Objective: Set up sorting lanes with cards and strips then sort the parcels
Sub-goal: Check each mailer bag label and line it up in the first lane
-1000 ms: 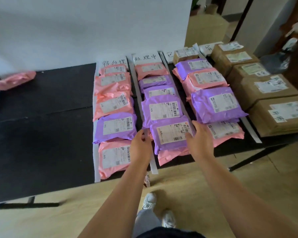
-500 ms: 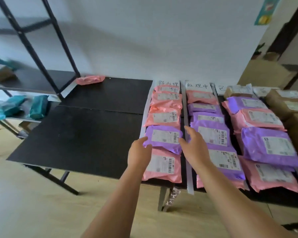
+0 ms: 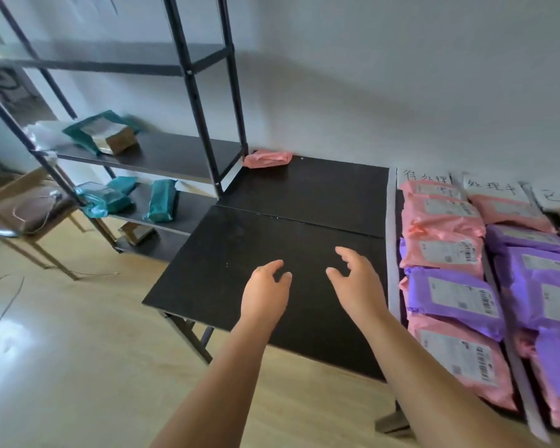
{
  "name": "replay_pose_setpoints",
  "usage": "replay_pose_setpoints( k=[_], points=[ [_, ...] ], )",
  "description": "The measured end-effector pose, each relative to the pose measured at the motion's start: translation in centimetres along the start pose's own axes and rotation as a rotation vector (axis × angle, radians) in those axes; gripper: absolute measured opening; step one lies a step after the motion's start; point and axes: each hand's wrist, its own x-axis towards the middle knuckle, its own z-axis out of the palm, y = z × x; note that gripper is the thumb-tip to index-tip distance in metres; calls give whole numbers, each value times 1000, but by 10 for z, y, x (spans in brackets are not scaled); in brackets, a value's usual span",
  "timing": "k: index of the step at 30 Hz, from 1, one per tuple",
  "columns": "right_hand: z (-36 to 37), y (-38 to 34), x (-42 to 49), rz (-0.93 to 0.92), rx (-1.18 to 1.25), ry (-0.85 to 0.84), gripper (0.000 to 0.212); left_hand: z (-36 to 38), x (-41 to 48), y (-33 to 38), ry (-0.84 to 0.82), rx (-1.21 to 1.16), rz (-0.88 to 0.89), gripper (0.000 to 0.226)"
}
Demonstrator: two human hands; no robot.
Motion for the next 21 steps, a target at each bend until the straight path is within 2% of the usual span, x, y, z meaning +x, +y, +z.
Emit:
replay_pose_setpoints(
  k=[9, 21],
  points=[
    [62, -43, 68, 49, -13, -13, 47, -43, 89, -19, -25, 63, 37, 48],
    [98, -67, 238, 47, -5, -30, 44, -52, 255, 18, -16, 202, 63, 49]
  ],
)
